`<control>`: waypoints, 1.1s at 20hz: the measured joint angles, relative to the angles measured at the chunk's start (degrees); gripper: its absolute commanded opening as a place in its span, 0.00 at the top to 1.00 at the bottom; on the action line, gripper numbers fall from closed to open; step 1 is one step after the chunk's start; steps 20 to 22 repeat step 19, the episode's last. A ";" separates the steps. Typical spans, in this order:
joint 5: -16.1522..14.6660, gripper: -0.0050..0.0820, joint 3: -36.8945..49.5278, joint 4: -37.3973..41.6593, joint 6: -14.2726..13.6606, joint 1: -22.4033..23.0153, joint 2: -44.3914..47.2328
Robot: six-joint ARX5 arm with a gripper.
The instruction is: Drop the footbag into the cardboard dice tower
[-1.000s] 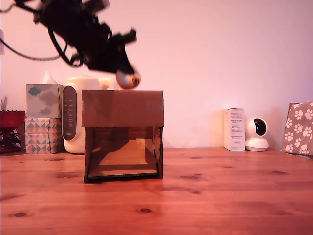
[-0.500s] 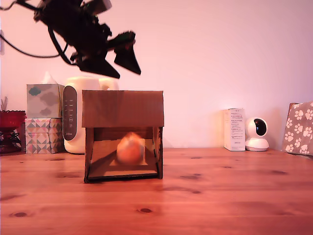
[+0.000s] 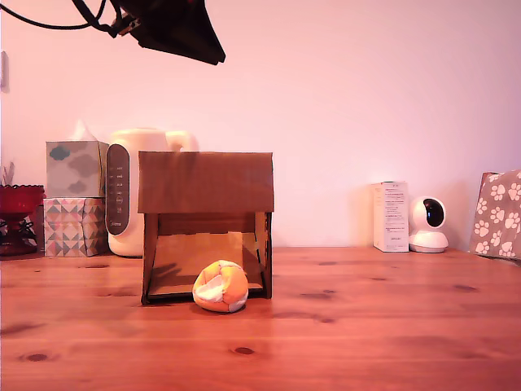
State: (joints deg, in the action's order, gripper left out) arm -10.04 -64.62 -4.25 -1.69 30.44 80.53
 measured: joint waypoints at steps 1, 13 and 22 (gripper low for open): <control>0.02 0.96 4.22 2.97 0.00 0.17 -1.16; 1.16 0.96 32.09 16.68 4.68 -0.87 -20.28; 1.99 0.96 40.24 15.56 7.65 -7.08 -30.01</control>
